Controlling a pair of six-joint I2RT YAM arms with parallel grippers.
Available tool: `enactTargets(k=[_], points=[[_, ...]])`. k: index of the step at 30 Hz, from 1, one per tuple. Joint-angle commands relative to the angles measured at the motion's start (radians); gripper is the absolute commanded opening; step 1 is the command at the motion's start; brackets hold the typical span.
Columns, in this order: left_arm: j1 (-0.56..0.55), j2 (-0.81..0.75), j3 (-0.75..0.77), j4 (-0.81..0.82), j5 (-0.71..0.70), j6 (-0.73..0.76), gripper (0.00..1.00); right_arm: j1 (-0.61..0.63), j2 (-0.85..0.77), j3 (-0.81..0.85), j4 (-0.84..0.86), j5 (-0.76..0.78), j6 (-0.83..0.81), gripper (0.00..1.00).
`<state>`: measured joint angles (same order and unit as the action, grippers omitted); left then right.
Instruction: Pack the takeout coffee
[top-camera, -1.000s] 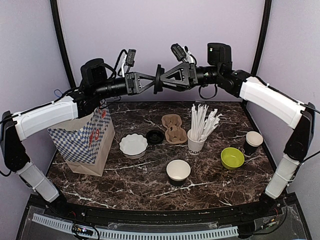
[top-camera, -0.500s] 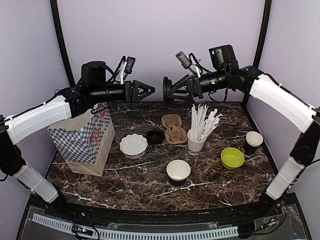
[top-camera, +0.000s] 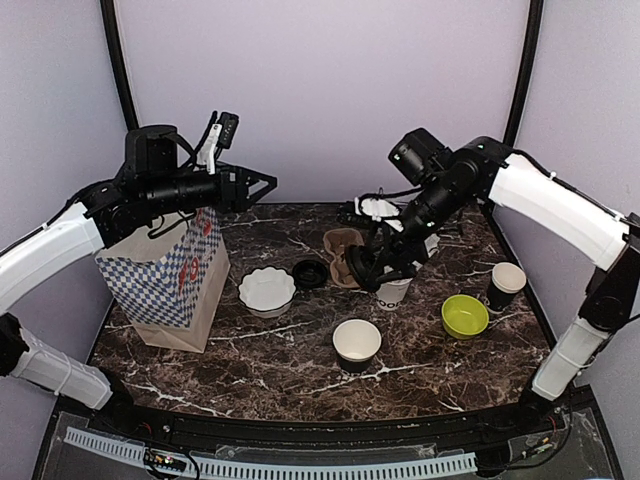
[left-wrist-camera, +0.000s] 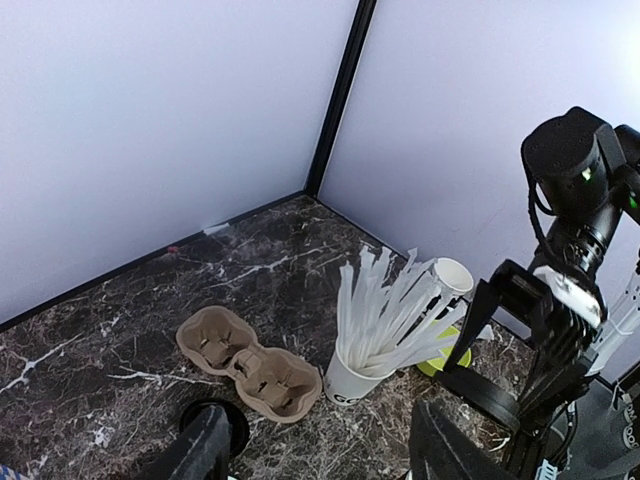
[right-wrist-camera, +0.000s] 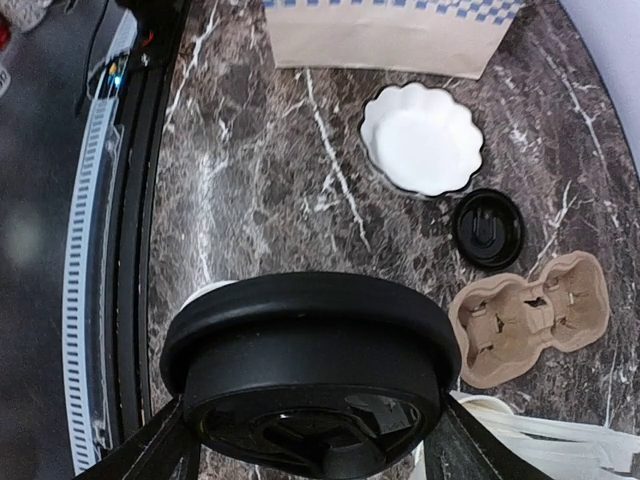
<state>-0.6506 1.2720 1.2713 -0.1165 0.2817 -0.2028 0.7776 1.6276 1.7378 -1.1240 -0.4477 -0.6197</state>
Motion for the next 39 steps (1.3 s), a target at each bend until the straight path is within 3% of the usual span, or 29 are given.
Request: enactTargets(k=[1,9,18,39], points=[[0.003,-0.028,-0.026,-0.012,-0.029,0.033,0.63,0.071,0.044,-0.008,-0.131,0.146,-0.090,0.70],[0.006,-0.049,-0.057,0.000,-0.028,0.034,0.63,0.188,0.117,-0.039,-0.149,0.253,-0.051,0.69],[0.006,-0.068,-0.082,0.008,-0.024,0.028,0.63,0.234,0.164,-0.059,-0.138,0.330,-0.027,0.68],[0.007,-0.076,-0.123,0.021,-0.026,0.027,0.63,0.272,0.215,-0.061,-0.161,0.326,-0.023,0.68]])
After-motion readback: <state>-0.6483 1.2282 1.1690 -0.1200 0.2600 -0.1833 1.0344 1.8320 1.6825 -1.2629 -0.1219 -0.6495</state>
